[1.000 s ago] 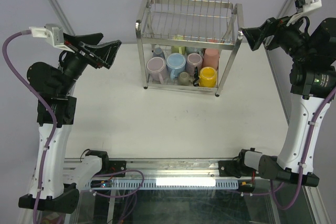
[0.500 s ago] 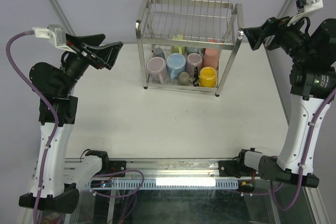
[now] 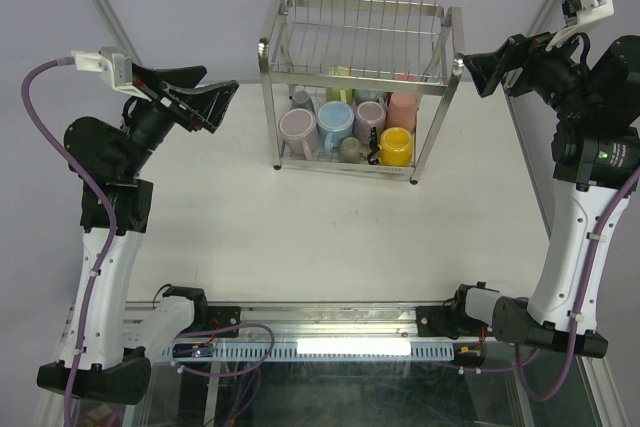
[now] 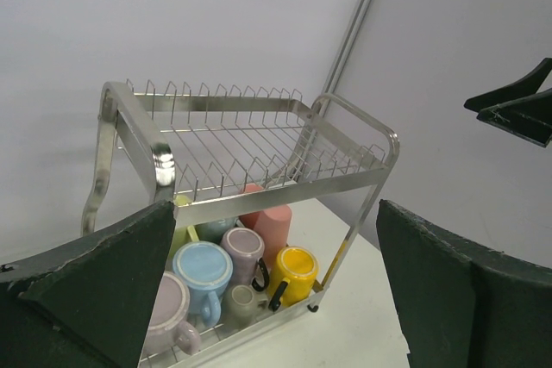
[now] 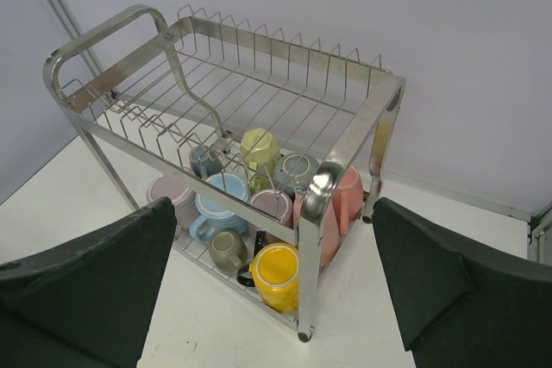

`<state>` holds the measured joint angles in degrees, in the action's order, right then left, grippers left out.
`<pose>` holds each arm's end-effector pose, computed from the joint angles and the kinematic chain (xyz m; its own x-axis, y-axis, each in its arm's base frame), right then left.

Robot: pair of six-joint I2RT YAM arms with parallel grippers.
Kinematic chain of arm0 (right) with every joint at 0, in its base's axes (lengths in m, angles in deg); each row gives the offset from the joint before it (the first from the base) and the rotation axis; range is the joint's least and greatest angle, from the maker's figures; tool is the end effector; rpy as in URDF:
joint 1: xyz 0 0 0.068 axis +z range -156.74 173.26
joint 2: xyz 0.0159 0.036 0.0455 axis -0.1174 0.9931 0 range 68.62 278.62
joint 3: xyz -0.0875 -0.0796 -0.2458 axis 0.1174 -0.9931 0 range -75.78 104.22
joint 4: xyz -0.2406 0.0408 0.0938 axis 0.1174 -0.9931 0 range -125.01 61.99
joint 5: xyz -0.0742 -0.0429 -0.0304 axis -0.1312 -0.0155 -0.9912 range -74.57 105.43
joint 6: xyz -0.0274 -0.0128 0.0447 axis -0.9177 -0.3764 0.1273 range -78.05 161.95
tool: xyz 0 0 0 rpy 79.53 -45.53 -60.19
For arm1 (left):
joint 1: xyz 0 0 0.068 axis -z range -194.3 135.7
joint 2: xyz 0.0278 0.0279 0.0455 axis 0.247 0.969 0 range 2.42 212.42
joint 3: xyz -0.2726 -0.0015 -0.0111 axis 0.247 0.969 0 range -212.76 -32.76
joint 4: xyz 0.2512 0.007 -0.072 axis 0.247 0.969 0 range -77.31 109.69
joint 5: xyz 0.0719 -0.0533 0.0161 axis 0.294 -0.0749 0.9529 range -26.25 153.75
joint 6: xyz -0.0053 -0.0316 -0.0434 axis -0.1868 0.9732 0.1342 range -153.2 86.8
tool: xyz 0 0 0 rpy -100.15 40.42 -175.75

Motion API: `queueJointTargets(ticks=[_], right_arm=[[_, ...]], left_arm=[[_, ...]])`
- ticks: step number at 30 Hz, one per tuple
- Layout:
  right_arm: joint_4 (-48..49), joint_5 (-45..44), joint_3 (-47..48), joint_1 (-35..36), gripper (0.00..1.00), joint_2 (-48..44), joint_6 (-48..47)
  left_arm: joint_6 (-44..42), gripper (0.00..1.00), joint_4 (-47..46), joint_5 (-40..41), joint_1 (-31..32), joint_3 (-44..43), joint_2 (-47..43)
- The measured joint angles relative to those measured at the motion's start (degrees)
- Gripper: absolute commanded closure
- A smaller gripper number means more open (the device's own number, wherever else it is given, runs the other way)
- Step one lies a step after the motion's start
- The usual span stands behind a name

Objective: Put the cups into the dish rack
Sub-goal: Reset both arms

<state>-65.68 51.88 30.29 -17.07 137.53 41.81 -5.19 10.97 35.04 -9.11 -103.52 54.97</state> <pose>0.1875 -0.0127 0.5547 -0.0076 -0.0007 -1.0000 -0.4403 0.8978 0.0027 0.1702 -0.0326 0.4924 0.0511 -0.4182 -0.9069 0.6265 0.7206 -0.2970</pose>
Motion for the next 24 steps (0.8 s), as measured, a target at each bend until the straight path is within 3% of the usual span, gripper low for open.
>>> queueJointTargets(ticks=[24], right_arm=[[-0.2,0.0,0.4,0.0,0.01,-0.1,-1.0]], left_arm=[[-0.3,0.01,0.1,0.0,0.0,0.0,-0.6]])
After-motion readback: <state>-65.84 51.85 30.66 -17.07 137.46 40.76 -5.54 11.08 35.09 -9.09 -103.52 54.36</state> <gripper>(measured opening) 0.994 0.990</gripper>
